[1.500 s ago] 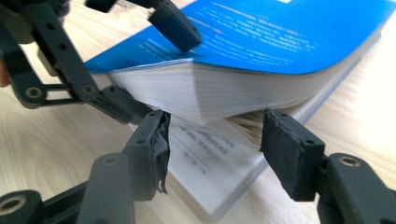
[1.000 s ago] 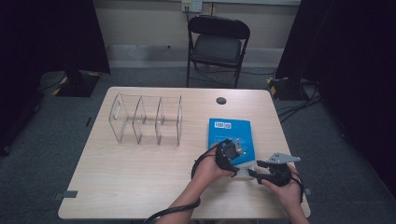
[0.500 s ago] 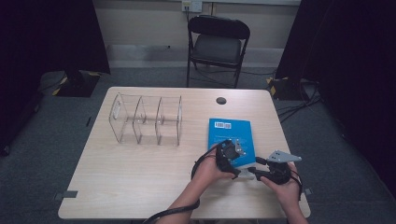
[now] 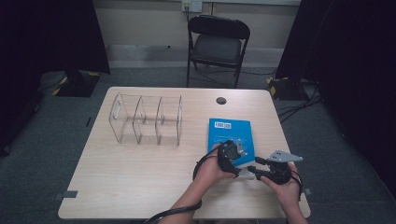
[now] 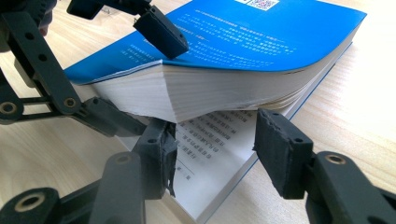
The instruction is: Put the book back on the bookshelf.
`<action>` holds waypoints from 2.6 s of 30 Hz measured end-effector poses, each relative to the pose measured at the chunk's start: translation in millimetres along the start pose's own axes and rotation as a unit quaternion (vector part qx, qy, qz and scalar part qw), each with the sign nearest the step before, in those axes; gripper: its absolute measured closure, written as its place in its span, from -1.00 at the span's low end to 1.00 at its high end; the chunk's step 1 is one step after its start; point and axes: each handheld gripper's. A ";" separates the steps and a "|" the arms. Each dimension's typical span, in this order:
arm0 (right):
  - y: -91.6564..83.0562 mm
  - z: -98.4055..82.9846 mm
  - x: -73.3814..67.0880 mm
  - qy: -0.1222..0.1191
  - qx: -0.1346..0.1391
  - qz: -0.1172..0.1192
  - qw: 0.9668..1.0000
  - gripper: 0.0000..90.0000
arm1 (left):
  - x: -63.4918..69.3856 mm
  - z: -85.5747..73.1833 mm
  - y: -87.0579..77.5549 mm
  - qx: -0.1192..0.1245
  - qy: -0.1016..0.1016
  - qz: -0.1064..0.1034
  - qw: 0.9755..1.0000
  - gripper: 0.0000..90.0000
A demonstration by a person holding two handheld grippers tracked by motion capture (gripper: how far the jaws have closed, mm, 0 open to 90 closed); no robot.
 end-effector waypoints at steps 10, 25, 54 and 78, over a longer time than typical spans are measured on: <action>0.9 -0.4 1.2 0.010 0.006 0.003 1.000 0.08 | 2.3 0.4 -4.1 0.020 0.033 -0.016 0.999 -0.14; 5.0 -8.8 8.0 0.032 -0.022 0.018 0.999 -0.22 | 2.9 4.3 -8.7 0.008 0.030 -0.024 0.999 0.16; 10.8 -28.9 6.2 -0.047 -0.074 0.025 0.996 -0.70 | -6.1 23.4 -23.2 -0.063 -0.002 -0.046 0.997 0.51; 10.6 -28.9 5.8 -0.051 -0.077 0.026 0.995 -0.70 | -14.7 42.1 -42.4 -0.097 -0.035 -0.039 0.994 0.60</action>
Point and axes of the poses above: each handheld gripper's, and its own axes: y roughly forward along the jaws, z roughly out of its top, x roughly to its right, and after that the axes turned 8 degrees about -y, right-handed
